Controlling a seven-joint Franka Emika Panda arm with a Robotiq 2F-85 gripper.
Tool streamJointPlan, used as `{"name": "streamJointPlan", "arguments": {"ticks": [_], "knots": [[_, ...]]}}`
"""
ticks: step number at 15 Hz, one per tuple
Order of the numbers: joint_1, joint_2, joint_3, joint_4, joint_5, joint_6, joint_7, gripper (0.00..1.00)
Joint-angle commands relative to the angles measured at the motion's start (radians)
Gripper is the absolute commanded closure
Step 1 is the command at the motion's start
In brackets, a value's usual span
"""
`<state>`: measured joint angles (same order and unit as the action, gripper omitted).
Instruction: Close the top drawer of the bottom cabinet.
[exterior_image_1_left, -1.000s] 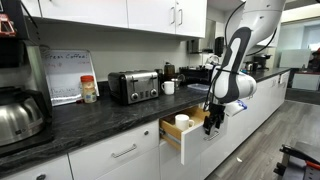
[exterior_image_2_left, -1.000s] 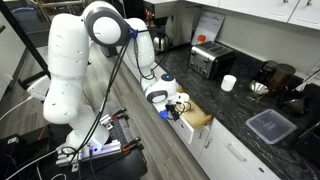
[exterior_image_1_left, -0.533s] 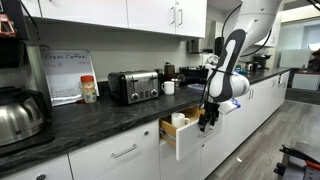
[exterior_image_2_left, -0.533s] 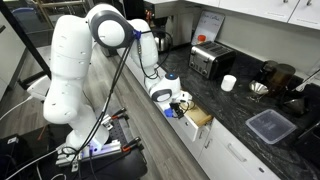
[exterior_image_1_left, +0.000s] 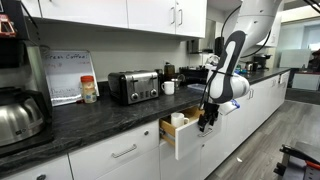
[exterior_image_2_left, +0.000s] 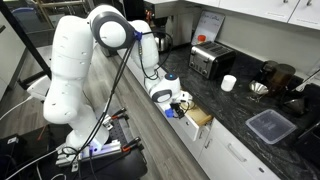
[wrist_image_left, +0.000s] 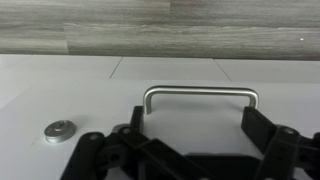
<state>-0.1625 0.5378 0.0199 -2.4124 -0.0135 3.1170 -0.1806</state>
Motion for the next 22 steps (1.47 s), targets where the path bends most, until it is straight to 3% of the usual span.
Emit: {"name": "streamJointPlan", "arguments": {"ticks": [1, 6, 8, 9, 10, 22], "knots": [[0.01, 0.134, -0.024, 0.122, -0.075, 0.095, -0.033, 0.0], [0.006, 0.266, -0.016, 0.321, -0.144, 0.145, -0.043, 0.0], [-0.009, 0.293, 0.004, 0.386, -0.153, 0.123, -0.041, 0.0], [-0.045, 0.278, 0.045, 0.398, -0.163, 0.066, -0.052, 0.0], [0.002, 0.218, -0.002, 0.309, -0.132, 0.104, -0.005, 0.0], [0.002, 0.223, 0.001, 0.317, -0.132, 0.099, -0.003, 0.0]]}}
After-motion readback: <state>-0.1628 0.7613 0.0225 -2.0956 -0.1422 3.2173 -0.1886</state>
